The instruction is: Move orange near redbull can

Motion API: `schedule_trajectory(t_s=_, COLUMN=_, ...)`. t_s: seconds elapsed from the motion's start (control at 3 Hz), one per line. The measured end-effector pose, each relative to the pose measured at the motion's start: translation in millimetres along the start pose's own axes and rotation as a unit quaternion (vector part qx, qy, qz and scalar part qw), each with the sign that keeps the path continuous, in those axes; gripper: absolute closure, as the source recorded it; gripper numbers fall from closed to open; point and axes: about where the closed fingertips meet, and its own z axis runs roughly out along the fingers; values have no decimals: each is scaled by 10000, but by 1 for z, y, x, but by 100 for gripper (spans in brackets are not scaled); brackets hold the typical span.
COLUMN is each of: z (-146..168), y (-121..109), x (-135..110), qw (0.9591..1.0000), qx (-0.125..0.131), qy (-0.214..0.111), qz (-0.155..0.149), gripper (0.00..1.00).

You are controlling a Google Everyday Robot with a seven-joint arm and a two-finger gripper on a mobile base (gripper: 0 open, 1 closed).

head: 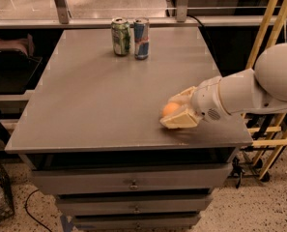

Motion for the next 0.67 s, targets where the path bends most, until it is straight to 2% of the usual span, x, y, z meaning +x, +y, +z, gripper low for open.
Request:
schedule_trajectory(t_s=0.33, z=-12, y=-13, x=-1, qw=9998, qx=98, qy=-144, qz=-11, gripper=88)
schedule_trajectory(t_s=0.67, z=-44, y=-47, x=6, qw=9983, qx=470, qy=-325, qz=63, gripper=100)
